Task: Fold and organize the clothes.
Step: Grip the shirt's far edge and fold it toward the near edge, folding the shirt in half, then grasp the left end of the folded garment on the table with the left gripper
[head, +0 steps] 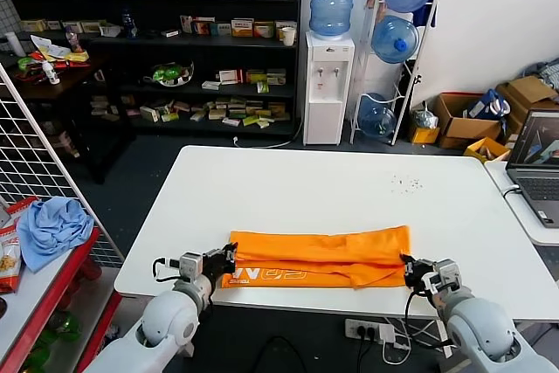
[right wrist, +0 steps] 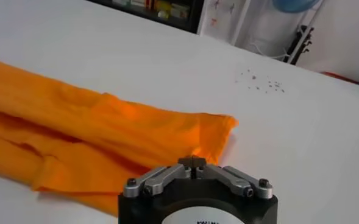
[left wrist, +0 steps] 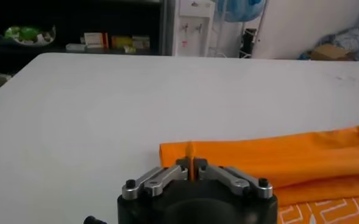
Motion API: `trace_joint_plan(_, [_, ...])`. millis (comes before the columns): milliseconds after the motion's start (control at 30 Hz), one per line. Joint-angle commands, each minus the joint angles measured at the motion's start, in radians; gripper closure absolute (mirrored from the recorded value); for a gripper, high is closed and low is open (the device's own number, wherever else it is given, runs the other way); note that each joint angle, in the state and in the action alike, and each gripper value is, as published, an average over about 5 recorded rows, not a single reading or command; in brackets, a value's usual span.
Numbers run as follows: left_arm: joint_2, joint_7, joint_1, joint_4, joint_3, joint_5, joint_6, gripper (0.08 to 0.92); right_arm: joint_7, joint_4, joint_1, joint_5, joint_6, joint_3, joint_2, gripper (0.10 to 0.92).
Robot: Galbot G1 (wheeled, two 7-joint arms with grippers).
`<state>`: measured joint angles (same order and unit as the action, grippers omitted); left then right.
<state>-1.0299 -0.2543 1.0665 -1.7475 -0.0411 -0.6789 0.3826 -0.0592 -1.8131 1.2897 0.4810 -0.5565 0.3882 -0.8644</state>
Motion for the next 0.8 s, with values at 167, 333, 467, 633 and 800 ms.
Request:
trace_joint_plan(167, [-0.015,0.003,0.090,-0.055,-0.050,-0.001,0.000,0.651,-0.037,-0.042,0.031,-0.010,-0.033,0.002,-0.004,0.688])
trace_joint_plan(333, [-0.041,0.004,0.078,-0.005,-0.064,-0.043,0.010,0.521,-0.043,-0.046,0.022,-0.004,-0.038,-0.005,-0.003,0.541])
trace_joint_plan(467, [-0.054,0.000,0.055,0.045,-0.072,-0.087,0.021,0.400,-0.046,-0.049,0.018,0.003,-0.039,-0.004,0.001,0.428])
trace_joint_plan(633, [-0.063,-0.002,0.034,0.084,-0.074,-0.126,0.042,0.254,-0.049,-0.060,0.021,0.011,-0.041,-0.001,0.003,0.281])
trace_joint_plan(800, [-0.068,0.003,0.030,0.091,-0.069,-0.128,0.052,0.193,-0.051,-0.066,0.020,0.015,-0.045,0.000,0.006,0.207])
